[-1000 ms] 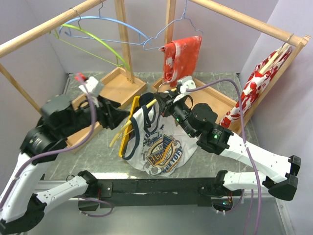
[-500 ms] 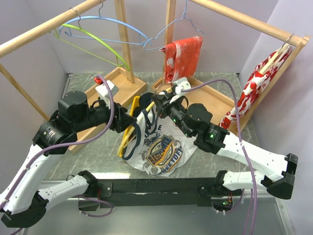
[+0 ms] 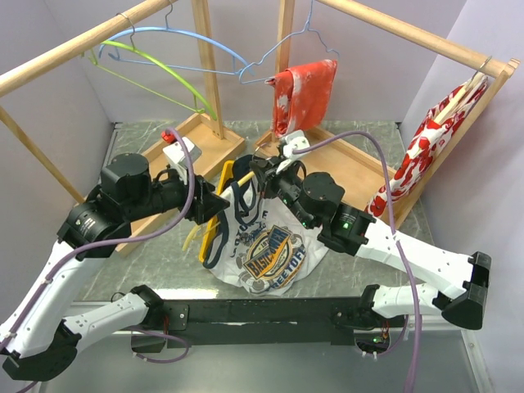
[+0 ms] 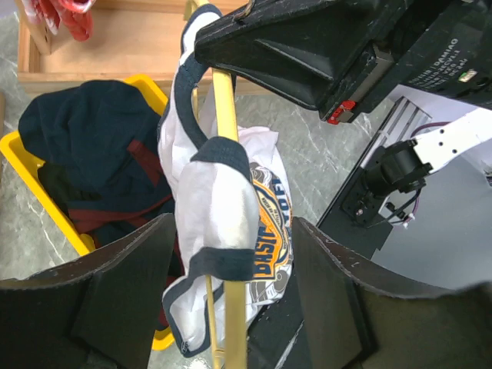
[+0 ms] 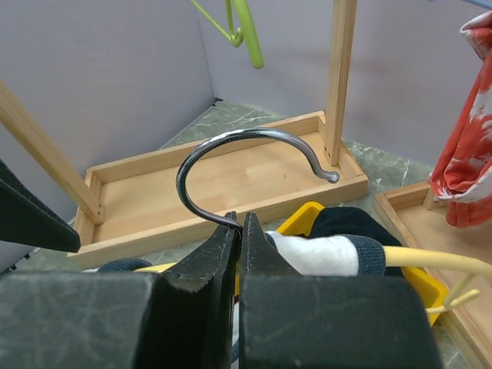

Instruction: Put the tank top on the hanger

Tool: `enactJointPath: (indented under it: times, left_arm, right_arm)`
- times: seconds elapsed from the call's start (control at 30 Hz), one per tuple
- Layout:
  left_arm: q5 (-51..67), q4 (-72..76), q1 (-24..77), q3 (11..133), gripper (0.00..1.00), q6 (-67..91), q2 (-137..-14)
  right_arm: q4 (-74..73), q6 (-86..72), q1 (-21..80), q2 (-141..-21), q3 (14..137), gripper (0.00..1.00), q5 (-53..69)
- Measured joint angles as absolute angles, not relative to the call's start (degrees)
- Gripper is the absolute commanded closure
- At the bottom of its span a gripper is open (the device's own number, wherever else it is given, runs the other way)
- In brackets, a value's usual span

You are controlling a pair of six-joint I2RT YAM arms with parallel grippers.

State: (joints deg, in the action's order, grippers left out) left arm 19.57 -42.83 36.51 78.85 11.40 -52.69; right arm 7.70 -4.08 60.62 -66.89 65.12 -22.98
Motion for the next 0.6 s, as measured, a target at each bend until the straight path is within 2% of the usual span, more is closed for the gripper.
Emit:
enactJointPath:
  times: [0.17,0.3,0.53,0.6]
  left_arm:
    - [18.3,-43.6,36.5,78.0,0.39,11.1,-53.4]
    - [16.2,-44.6,36.5,77.5,0.49,10.7,-54.2]
    - [15.0,-44.9,36.6,76.1,0.57,10.6,-54.3]
    - [15.0,-44.8,36.9,75.3,0.65,10.6,-54.3]
  right_arm:
    - [7.6,-4.2,60.6,-67.7,65.3,1.0,-23.0]
    - [7.5,-4.2,60.6,-68.1,65.6,1.0,-22.9]
    - [7.2,-4.2,60.7,-69.3,66.3,1.0,-22.9]
    - [7.2,-4.2,60.8,-69.7,66.4,1.0,-22.9]
